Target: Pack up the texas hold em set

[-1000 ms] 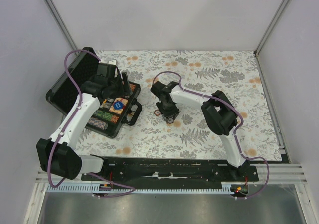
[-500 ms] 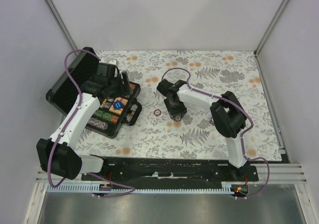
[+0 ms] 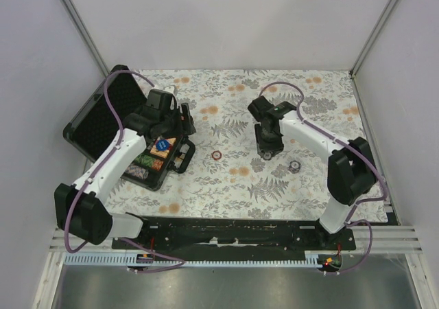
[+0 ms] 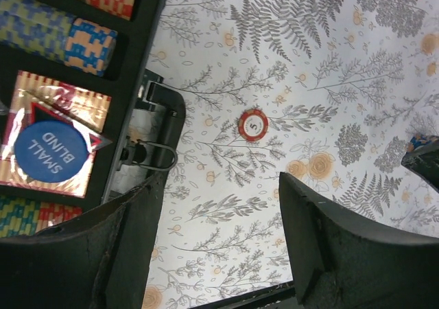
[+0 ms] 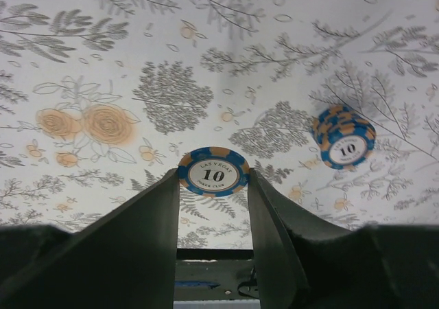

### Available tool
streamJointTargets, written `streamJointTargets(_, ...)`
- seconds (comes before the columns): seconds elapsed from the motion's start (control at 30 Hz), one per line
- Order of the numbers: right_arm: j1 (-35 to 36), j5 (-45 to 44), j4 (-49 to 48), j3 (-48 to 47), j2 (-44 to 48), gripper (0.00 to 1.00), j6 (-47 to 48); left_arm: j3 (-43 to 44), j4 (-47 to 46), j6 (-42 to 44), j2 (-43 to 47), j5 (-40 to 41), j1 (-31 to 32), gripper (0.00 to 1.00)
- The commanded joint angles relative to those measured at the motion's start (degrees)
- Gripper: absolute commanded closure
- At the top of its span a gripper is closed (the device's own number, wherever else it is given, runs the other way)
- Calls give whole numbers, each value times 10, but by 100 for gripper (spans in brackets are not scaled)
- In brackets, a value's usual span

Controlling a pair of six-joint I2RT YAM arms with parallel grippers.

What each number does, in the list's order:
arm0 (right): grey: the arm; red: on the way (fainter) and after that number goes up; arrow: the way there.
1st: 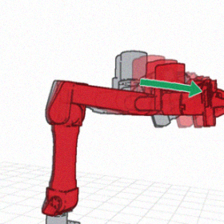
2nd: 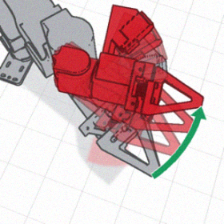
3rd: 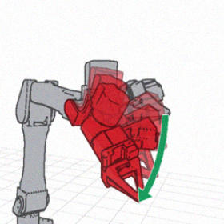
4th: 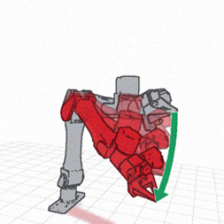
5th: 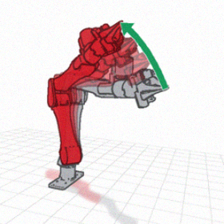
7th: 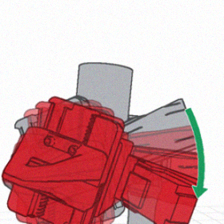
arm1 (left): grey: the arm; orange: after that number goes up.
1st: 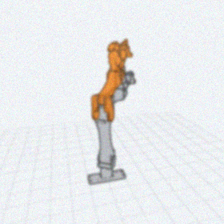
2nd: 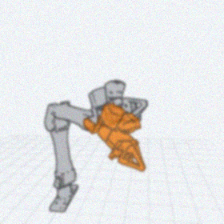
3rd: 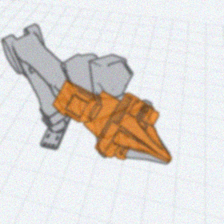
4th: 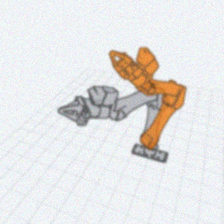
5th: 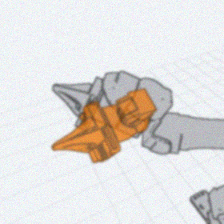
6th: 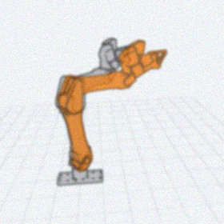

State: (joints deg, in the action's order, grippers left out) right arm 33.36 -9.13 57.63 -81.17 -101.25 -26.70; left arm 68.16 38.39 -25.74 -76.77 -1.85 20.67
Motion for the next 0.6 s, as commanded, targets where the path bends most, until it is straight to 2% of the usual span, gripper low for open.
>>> streamJointTargets(0.0,-34,-13,23,41,57,53,-22,-1,-36,-28,-15,-16,27,26)
streamJointTargets(0.57,-135,-28,8,135,118,53,-46,23,-69,-68,-96,-62,111,27)
